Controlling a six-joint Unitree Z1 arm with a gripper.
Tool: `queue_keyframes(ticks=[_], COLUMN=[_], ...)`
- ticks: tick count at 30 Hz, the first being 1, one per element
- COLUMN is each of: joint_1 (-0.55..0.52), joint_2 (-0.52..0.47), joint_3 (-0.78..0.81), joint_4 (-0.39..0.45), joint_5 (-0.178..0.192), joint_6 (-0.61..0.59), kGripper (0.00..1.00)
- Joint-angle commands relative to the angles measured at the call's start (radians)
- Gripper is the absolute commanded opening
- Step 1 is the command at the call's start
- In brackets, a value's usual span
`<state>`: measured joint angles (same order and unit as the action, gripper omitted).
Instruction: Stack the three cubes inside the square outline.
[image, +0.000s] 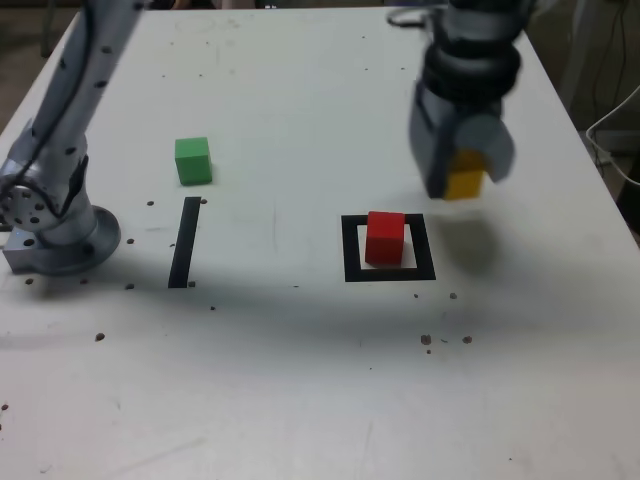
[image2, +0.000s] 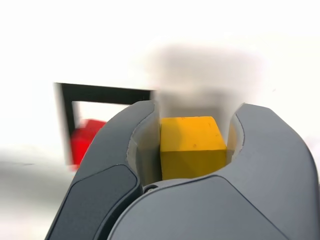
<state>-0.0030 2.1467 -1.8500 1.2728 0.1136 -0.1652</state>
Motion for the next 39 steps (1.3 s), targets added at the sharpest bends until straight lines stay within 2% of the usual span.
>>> queue_keyframes(ticks=[1,6,10,26,39], joint_1=[-0.012,-0.033,-0.042,-0.072,-0.081], joint_2=[-0.063,-0.162,-0.195,-0.174,-0.179], joint_3=[0.046,0.157,0.229,0.335,0.354], joint_4=[0.024,0.053,0.049,-0.068,-0.096], joint_5=[0.01,0.022,0.018,-0.04,-0.061], joint_6=[0.032,0.067,0.078,0.085,0.084], kGripper=[0.11,0.11,0.11,0.11,0.11])
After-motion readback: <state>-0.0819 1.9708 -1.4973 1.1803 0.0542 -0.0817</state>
